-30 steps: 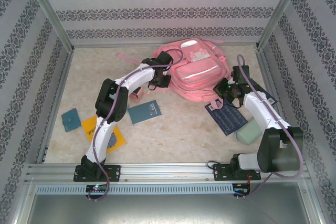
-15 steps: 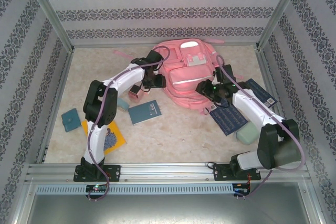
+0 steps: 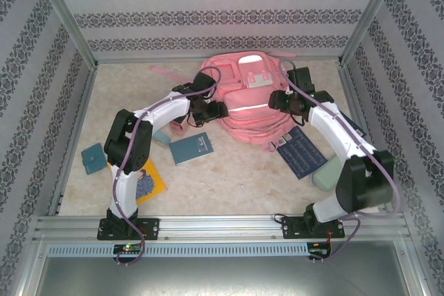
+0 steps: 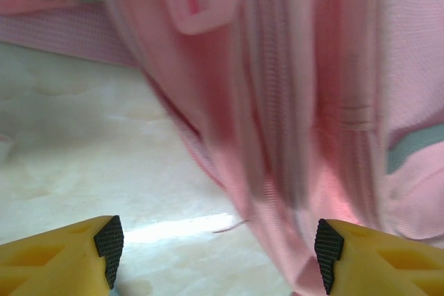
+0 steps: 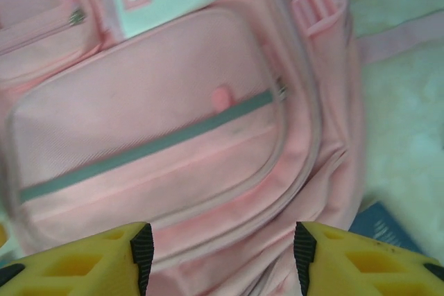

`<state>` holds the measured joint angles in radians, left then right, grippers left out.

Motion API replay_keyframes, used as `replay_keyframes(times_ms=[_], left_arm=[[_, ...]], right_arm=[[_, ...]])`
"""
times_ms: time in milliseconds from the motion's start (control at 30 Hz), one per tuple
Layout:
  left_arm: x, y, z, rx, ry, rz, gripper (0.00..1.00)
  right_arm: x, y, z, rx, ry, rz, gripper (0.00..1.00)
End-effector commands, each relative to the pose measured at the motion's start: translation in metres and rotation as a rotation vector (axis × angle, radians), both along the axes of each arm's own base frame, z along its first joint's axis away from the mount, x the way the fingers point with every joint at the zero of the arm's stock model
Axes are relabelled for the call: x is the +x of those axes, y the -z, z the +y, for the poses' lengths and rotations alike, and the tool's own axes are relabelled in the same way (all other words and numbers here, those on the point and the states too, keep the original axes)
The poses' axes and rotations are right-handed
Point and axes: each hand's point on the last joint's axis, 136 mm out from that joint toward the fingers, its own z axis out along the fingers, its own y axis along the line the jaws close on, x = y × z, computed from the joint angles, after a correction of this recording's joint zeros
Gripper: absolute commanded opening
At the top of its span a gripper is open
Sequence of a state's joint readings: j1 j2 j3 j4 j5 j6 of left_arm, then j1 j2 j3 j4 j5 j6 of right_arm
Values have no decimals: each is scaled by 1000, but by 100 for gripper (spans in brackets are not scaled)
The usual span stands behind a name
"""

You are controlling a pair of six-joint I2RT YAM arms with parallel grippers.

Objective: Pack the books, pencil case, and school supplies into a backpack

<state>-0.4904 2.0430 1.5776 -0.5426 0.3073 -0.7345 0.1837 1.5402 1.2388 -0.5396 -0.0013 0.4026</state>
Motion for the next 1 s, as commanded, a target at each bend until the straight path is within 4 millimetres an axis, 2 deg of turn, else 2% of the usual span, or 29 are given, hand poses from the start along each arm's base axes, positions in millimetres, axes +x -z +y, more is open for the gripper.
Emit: replay_keyframes(times_ms=[0, 100, 167, 267, 367, 500, 667, 867, 967], left_arm=[[12, 7, -11, -24, -45, -6, 74], [21, 15, -9, 16, -64, -2, 73], [27, 21, -8, 43, -68, 4, 70], [36, 28, -3, 91, -76, 10, 63], [46, 32, 3, 133, -83, 3, 58], [62, 38, 15, 154, -100, 8, 57], [84, 45, 25, 176, -100, 6, 56], [110, 47, 36, 174, -118, -14, 56], [124, 43, 40, 162, -124, -38, 57]], right_arm=[[19, 24, -17, -91, -12, 71, 57], [26, 54, -10, -81, -41, 167, 57], [24, 76, -2, -60, -52, 224, 56], [12, 100, 16, -46, -86, 277, 53], [-6, 114, 41, -13, -133, 315, 50], [-30, 123, 79, 45, -188, 346, 47], [-50, 120, 126, 122, -235, 356, 46], [-58, 114, 189, 177, -331, 360, 46], [-55, 115, 210, 171, -365, 358, 47]])
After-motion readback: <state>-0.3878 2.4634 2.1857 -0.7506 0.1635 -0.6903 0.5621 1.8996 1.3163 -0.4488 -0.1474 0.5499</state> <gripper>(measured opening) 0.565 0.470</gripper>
